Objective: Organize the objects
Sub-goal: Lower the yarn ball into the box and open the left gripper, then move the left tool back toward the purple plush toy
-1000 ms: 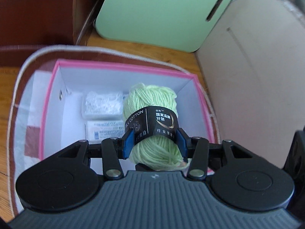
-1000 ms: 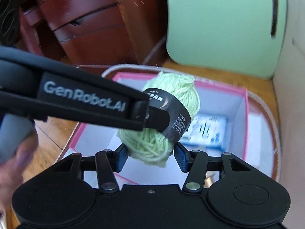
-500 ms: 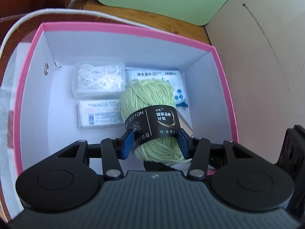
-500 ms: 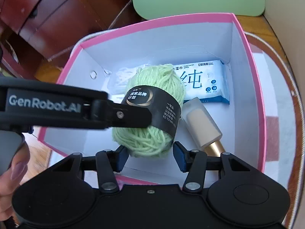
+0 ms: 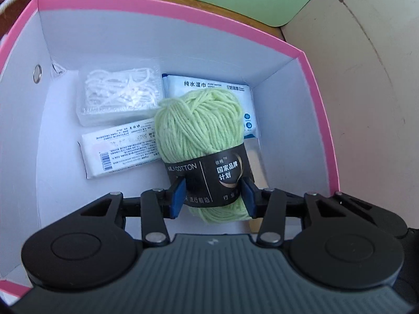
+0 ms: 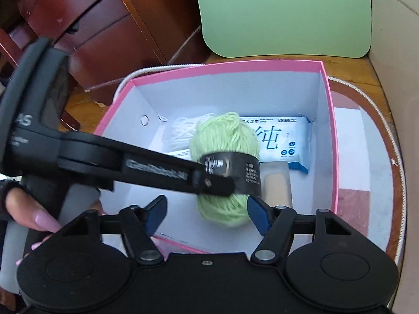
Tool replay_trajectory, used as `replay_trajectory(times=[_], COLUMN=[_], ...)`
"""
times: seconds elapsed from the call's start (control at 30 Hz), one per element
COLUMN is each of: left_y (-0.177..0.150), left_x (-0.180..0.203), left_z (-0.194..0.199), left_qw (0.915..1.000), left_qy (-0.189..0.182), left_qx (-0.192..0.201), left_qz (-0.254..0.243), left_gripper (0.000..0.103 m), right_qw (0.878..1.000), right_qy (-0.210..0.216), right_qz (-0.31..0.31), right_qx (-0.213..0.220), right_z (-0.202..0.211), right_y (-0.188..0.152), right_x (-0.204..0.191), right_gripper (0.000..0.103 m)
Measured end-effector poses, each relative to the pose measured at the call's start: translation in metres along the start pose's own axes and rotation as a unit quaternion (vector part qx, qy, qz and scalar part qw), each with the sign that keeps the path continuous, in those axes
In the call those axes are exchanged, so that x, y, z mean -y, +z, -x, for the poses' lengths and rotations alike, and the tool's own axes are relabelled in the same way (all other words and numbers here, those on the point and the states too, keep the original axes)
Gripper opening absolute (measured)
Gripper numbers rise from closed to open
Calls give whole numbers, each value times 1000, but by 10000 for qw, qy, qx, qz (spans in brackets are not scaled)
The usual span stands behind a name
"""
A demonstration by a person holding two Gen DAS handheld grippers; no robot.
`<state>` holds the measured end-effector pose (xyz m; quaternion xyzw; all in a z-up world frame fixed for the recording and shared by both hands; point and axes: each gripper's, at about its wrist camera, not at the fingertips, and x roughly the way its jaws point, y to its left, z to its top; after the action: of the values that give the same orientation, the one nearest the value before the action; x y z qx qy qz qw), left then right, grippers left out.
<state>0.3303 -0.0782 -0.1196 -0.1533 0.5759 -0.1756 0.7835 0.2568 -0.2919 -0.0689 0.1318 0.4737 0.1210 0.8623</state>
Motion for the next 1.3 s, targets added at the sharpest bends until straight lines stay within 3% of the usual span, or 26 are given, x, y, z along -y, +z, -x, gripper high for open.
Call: replay_trajectory(times=[0.2, 0.37, 0.53, 0.83, 1.1, 1.3], left_y=[-2, -5, -14, -51, -95, -121], left_x=[12, 23, 32, 30, 20, 12], left_z=[35, 77, 128, 215, 229, 208], left_qw=[9988, 9964, 9949, 9916, 9915, 9920], left_qy=[124, 304, 248, 136, 282, 242], left_qx=[209, 351, 397, 572, 393, 140], left_qz=[-420, -711, -893, -1150, -1209, -1233], left_gripper=[51, 59, 63, 67, 68, 78], right_qw=[9998, 9980, 9977, 9975, 9917, 9880], right_qy=[-159, -601, -619, -259, -294, -328], right_qz=[71, 31, -31, 638, 1244, 1432], right_qx=[39, 214, 289, 165, -168, -467], right_z=[12, 36, 70, 130, 144, 129], right_y=[-4, -4, -2, -18, -50, -73], right_x=[-9, -13, -17, -50, -79, -86], right_gripper=[71, 71, 71, 77, 86, 91])
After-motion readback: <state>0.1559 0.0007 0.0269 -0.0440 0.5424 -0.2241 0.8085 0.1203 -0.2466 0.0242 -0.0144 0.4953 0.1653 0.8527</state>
